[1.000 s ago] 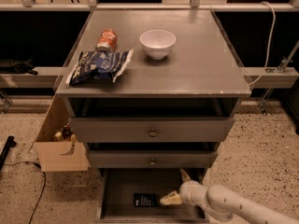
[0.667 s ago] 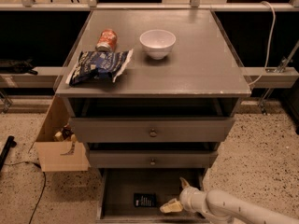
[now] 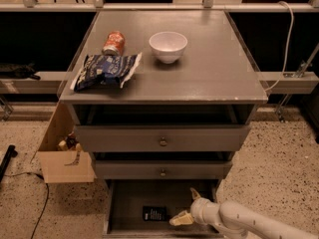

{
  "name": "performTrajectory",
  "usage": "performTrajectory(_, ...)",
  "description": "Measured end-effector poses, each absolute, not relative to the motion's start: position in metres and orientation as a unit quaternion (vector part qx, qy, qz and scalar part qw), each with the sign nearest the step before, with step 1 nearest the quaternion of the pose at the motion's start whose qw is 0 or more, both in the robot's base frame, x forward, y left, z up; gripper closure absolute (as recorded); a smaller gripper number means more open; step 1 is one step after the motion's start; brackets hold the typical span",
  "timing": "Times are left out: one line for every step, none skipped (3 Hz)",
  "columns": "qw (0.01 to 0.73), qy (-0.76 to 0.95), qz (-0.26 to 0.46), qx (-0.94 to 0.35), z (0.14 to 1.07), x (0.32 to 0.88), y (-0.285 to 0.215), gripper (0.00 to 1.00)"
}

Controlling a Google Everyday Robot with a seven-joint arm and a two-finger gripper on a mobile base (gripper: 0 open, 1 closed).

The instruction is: Pick rxbar blueberry from bottom drawer and place on counter

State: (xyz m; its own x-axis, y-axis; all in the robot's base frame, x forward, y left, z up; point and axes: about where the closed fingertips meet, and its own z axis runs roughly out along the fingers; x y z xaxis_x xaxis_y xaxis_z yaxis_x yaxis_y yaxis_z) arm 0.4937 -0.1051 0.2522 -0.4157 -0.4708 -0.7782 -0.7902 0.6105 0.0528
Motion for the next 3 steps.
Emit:
performTrajectory(0.396, 0.792, 0.240, -0.398, 0.243, 0.502, -0.087, 0.00)
performTrajectory(0.411, 0.765, 0.259, -0.423, 0.229, 0.502, -0.073, 0.00)
performTrajectory(0.428, 0.741, 0.258, -0.448, 0.219, 0.499, -0.065, 0.00)
